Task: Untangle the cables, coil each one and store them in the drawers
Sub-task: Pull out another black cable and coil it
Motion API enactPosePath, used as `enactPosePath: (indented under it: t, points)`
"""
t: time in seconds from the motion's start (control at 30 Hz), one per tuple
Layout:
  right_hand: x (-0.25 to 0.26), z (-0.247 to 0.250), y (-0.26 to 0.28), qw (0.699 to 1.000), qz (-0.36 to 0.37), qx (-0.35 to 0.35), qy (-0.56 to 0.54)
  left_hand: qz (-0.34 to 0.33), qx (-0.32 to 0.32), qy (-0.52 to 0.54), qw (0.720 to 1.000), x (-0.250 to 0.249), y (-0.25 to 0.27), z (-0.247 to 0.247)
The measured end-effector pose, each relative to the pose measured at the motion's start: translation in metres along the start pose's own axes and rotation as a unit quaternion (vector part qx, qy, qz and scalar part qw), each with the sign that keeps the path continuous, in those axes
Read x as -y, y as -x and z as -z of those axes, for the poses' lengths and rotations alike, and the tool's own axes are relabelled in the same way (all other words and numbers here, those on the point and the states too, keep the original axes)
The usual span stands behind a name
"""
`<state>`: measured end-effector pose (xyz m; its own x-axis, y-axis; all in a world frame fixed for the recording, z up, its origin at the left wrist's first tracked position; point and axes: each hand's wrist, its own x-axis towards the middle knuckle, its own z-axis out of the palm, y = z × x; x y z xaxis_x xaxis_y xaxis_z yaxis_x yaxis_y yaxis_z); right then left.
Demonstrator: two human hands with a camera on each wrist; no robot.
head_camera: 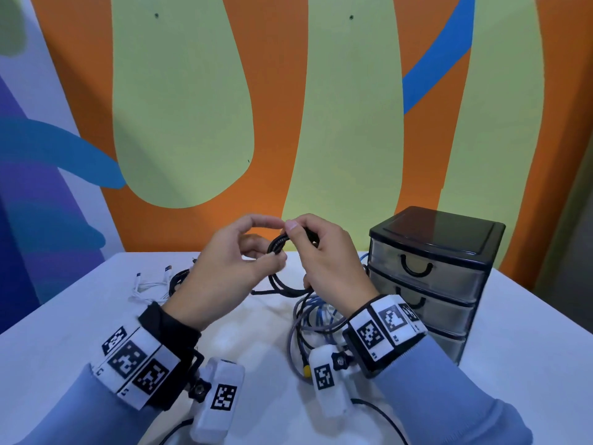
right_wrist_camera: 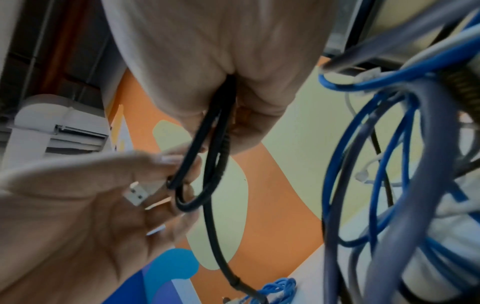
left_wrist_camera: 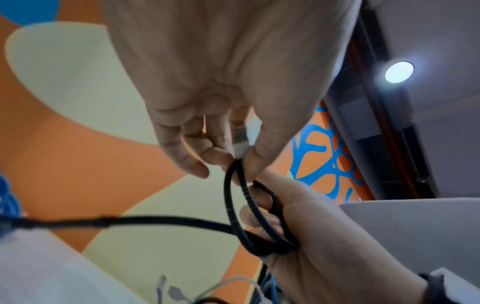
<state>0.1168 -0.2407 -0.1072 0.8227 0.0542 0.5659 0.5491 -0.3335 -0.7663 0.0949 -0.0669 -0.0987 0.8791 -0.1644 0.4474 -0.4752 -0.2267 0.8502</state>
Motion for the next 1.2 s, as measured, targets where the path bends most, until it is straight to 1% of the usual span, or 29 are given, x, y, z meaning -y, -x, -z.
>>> enactPosePath:
  t: [0.07, 0.13, 0.2, 0.3, 0.43, 0.53, 0.77, 0.83, 0.9, 0.97, 1.0, 1.03, 1.1, 1.13, 1.2]
  points:
    - [-0.002, 0.002, 0.0, 1.0, -0.017, -0.005, -0.008, -0.029, -0.042, -0.042, 0.998, 0.0, -0.001, 0.004]
    - [-0.001, 0.002, 0.0, 1.0, -0.025, -0.004, -0.018, -0.041, -0.056, -0.043, 0.997, 0.0, -0.002, 0.006]
    - [0.001, 0.002, 0.0, 0.999, -0.021, 0.004, -0.028, -0.028, -0.048, 0.007, 0.998, 0.0, -0.003, 0.008]
    - [0.006, 0.003, 0.001, 0.997, -0.008, 0.039, -0.071, -0.012, -0.042, 0.096, 0.994, 0.0, -0.003, 0.012]
    - [0.013, 0.009, 0.004, 0.992, 0.027, 0.081, -0.093, -0.014, -0.027, 0.128, 0.991, 0.001, -0.006, 0.015]
    - [0.014, 0.007, 0.007, 0.991, 0.054, 0.107, -0.061, -0.002, -0.021, 0.16, 0.987, 0.003, -0.007, 0.015]
    - [0.012, 0.008, 0.004, 0.993, 0.085, 0.078, -0.007, 0.039, -0.007, 0.181, 0.983, -0.001, -0.005, 0.011]
    - [0.009, 0.008, 0.004, 0.994, 0.09, 0.054, 0.009, 0.042, -0.018, 0.181, 0.982, 0.0, -0.006, 0.01]
    - [0.007, 0.006, 0.003, 0.995, 0.09, 0.007, 0.029, 0.037, -0.054, 0.141, 0.988, 0.002, -0.008, 0.009]
    - [0.002, 0.006, 0.0, 0.995, 0.074, -0.052, 0.029, 0.049, -0.101, 0.044, 0.993, 0.006, -0.01, 0.011]
    - [0.0, 0.007, -0.001, 0.994, 0.066, -0.082, 0.024, 0.067, -0.109, -0.003, 0.992, 0.008, -0.011, 0.012]
    - [0.0, 0.006, -0.002, 0.992, 0.059, -0.107, 0.02, 0.099, -0.101, -0.031, 0.99, 0.009, -0.011, 0.013]
    - [0.002, 0.005, -0.002, 0.991, 0.044, -0.128, -0.002, 0.18, -0.049, -0.034, 0.982, 0.007, -0.008, 0.012]
    - [0.003, 0.003, -0.001, 0.991, 0.041, -0.126, -0.021, 0.212, -0.014, -0.01, 0.977, 0.005, -0.006, 0.01]
    - [0.008, -0.002, 0.001, 0.992, 0.039, -0.102, -0.067, 0.235, 0.03, 0.079, 0.968, 0.0, -0.004, 0.006]
